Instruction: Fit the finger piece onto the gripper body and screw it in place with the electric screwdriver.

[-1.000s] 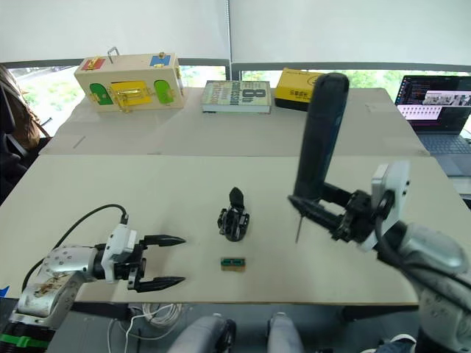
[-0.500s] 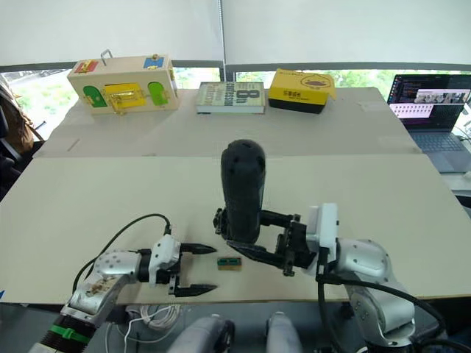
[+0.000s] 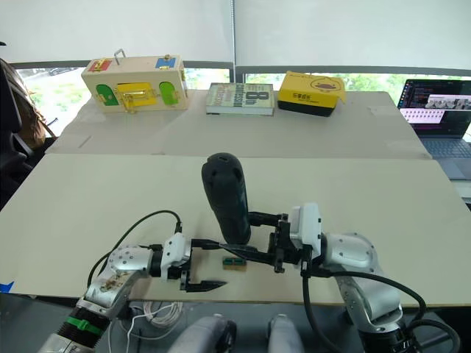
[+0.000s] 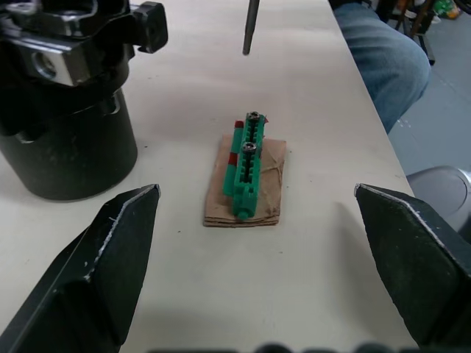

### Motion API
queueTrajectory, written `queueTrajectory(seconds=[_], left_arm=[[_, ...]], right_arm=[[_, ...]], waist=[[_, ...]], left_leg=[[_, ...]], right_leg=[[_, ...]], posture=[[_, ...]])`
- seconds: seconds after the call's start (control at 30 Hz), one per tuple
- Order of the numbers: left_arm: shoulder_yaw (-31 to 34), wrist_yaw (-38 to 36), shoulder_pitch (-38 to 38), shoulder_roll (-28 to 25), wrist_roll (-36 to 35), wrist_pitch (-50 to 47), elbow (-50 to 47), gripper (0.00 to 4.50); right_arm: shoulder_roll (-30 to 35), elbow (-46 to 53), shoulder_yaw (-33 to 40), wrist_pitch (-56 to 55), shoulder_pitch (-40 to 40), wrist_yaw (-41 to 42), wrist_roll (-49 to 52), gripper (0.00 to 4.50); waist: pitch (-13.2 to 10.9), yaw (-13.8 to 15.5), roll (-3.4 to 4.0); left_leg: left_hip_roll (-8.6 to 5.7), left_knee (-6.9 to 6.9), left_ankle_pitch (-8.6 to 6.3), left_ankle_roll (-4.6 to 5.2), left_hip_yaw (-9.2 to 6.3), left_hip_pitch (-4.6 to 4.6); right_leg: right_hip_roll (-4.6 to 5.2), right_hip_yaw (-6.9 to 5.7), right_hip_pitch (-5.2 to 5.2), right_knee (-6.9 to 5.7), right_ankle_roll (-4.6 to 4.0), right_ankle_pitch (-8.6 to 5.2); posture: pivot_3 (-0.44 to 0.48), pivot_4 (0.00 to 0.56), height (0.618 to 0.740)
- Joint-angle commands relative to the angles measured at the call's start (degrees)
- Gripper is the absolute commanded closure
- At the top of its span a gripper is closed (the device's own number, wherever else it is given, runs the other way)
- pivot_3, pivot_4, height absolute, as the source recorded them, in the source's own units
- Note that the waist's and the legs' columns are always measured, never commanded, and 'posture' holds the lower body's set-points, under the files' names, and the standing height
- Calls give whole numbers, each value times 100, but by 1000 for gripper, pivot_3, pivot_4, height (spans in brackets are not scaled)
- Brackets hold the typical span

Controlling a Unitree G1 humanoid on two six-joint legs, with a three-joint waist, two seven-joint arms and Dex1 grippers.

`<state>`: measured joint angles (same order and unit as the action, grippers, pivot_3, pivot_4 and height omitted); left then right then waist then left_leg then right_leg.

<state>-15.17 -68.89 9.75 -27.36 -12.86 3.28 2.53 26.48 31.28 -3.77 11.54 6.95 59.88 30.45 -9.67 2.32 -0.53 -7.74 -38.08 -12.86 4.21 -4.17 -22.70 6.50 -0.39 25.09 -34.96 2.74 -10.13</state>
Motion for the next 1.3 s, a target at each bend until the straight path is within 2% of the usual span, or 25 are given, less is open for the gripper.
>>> queueTrajectory(seconds=[0.03, 0.53, 0.7, 1.3], left_arm=[[-216, 74, 11, 126, 131, -23, 149, 0], [-375, -27, 17, 373, 315, 665, 863, 0], [-404, -83, -17, 358, 339, 836, 979, 0], [-463, -44, -10, 440, 364, 806, 944, 0]], right_arm=[[-5, 99, 17, -333, 114, 14, 34, 2598], [59, -19, -37, -420, 66, 69, 84, 2598], [62, -99, -127, -520, 7, 92, -39, 2598], [161, -197, -147, -659, -170, 119, -158, 2598]], waist=[[0, 9, 0], [14, 35, 13], [21, 29, 25], [45, 35, 51]], left_leg=[[-1, 0, 0, 0, 0, 0], [-4, 0, -3, 4, 0, 18], [-3, 0, -11, 16, -1, 53], [-11, 0, -23, 33, 0, 60]], right_leg=[[1, 0, -1, 0, 0, 0], [5, 0, -22, 6, 9, -4], [7, 0, -66, 9, 62, -43], [16, 0, -79, 19, 77, -53]], posture=[[0, 150, 740], [0, 150, 740], [0, 150, 740], [0, 150, 740]])
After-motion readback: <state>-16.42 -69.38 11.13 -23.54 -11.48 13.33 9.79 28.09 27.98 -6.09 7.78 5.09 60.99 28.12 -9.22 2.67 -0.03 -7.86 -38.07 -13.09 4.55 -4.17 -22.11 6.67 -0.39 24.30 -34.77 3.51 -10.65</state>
